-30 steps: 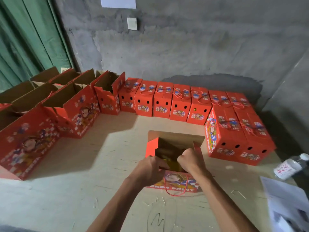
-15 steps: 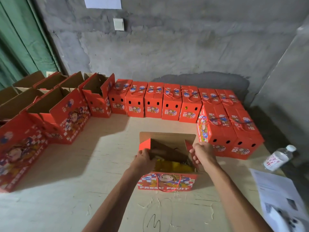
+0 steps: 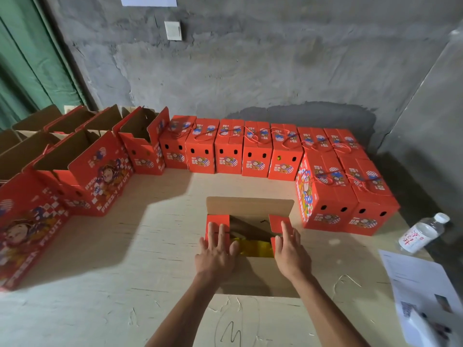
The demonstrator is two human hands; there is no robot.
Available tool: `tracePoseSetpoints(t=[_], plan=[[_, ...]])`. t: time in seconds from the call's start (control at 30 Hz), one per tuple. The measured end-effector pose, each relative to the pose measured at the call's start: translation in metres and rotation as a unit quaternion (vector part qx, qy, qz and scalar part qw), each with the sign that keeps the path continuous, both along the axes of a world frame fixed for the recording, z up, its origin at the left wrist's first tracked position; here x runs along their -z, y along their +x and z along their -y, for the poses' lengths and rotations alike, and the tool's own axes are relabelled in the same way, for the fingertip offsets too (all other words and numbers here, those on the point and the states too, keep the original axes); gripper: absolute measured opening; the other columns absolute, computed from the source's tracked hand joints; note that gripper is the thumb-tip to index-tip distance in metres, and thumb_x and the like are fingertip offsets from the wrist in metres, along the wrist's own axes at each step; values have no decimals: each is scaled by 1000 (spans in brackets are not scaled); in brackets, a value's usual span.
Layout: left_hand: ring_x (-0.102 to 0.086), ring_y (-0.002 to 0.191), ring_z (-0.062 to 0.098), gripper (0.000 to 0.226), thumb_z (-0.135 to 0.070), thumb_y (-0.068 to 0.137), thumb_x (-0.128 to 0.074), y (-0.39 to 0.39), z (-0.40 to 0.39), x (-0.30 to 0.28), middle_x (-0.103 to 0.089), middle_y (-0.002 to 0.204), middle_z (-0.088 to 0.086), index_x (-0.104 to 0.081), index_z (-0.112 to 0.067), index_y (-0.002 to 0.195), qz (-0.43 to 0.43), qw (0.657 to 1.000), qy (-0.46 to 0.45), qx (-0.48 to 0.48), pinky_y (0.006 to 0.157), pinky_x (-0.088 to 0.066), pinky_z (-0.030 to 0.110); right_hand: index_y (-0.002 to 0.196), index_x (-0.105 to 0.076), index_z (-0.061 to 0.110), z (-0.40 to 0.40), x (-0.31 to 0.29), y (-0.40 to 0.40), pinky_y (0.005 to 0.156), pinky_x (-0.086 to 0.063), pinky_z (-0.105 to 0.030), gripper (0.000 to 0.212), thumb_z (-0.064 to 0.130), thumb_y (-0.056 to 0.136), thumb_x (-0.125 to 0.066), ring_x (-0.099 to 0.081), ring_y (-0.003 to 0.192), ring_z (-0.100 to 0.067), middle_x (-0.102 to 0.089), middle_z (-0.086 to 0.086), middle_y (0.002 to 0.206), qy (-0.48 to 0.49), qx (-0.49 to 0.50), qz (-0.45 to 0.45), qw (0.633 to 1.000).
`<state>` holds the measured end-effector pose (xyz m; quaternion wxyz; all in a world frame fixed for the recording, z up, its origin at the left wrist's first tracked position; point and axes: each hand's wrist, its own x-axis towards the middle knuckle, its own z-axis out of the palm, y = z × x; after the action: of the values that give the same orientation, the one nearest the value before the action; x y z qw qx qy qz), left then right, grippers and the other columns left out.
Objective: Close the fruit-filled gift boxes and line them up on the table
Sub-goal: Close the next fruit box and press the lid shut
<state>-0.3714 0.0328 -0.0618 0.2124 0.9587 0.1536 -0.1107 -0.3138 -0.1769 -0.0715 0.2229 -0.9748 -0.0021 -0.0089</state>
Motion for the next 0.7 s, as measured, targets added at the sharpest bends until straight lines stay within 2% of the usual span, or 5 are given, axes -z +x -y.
tracePoseSetpoints(t=[0.23,0.7], plan=[[-19,150,37,68,-63,104,-12,-4,-1,3,21,170,-3,14,-37,161,18,1000,18,14,106,-46,49,160,-26,29,-4,0,-3,77,-59,-44,55,43,108,-35,-65,114,-33,-42,-9,154,-21,11,16,1000],[-21,149,38,71,-67,102,-13,-3,-2,11,22,169,-4,13,-38,161,25,999,41,18,106,-47,49,161,-23,30,-4,-2,-5,76,-60,-40,56,45,108,-34,-65,115,-27,-43,-8,154,-37,15,24,999]])
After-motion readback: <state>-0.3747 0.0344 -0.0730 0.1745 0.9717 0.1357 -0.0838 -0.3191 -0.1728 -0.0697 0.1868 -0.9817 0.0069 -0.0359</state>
